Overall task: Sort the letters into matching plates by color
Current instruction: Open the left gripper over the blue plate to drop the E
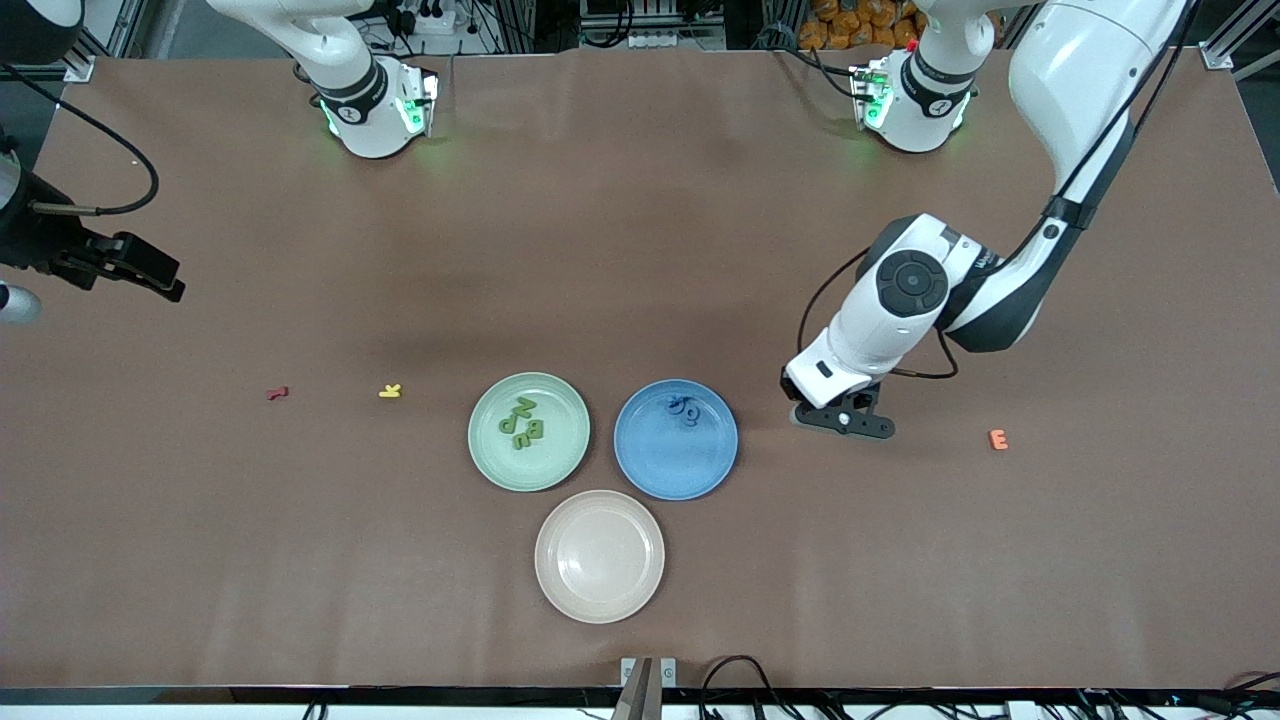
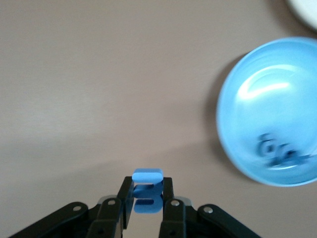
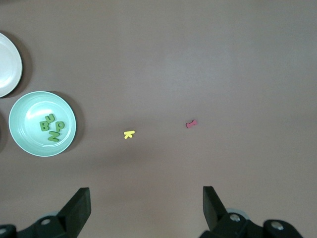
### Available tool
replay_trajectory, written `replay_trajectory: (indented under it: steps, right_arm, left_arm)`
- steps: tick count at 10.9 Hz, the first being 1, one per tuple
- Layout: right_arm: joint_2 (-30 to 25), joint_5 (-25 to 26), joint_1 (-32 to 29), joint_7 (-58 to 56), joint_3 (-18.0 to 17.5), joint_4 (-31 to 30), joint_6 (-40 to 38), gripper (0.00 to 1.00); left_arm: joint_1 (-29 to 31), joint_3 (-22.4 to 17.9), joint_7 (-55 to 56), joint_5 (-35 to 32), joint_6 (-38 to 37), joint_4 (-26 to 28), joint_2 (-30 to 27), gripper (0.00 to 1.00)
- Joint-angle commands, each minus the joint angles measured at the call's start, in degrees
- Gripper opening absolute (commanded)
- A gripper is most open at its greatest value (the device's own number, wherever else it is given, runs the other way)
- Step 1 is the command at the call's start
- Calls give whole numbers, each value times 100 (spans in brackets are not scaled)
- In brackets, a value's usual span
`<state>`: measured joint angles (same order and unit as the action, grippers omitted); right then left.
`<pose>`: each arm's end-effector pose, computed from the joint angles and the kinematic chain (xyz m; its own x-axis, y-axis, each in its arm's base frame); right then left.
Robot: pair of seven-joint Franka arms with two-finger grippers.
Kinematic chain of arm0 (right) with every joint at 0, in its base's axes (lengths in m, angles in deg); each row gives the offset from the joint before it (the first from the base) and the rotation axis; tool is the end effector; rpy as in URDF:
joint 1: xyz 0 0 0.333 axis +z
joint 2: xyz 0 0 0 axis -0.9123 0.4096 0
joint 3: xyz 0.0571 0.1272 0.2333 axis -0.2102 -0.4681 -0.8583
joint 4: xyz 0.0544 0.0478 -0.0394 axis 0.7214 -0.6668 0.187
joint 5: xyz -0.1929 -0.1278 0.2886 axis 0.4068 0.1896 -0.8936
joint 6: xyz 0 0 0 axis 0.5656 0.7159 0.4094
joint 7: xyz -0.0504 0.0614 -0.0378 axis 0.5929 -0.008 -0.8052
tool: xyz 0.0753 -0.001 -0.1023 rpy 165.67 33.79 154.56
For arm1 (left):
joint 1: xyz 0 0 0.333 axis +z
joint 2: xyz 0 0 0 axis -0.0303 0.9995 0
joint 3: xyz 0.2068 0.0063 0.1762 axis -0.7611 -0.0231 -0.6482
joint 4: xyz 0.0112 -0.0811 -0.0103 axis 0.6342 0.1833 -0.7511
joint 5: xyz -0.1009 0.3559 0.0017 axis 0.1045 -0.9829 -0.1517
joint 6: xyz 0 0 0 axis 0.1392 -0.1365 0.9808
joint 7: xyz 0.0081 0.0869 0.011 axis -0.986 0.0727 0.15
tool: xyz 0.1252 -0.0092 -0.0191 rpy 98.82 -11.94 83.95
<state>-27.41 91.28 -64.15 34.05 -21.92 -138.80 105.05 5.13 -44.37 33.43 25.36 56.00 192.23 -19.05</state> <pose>0.5450 0.0171 0.5635 0.9890 -0.1479 0.0058 -0.1480 -0.9886 0.0284 0.5543 -0.2768 0.2562 0.9773 -0.1853 0.1029 -0.1918 -0.9798 0.0566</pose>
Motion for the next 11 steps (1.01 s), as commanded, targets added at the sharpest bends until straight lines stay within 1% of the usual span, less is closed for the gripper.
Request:
replay_trajectory:
  steps: [1, 3, 5, 7, 8, 9, 11]
  right_arm:
    - [-39, 120, -115, 83, -138, 8, -40, 100]
    - [-12, 59, -106, 91, -138, 8, 21, 100]
    - [-3, 32, -80, 100, -138, -1, 109, 100]
    - [6, 23, -71, 92, -147, -10, 110, 100]
    - [6, 23, -71, 92, -147, -10, 110, 100]
    - [6, 23, -71, 74, -147, -19, 110, 100]
    - [23, 23, -9, 74, -147, -19, 110, 100]
  left_arm:
    - [-405, -16, 620, 445, -138, -563, 171, 0]
    - [-685, -7, 1085, 551, -103, -721, 198, 0]
    - [-967, -16, 1446, 569, -85, -1238, 557, 0]
    - [-1187, -42, 1701, 569, -85, -1547, 725, 0]
    - [-1188, -42, 1650, 543, -85, -1574, 751, 64]
    - [-1179, -77, 1641, 517, -59, -1575, 752, 100]
    - [-1161, -112, 1650, 481, -59, -1575, 717, 100]
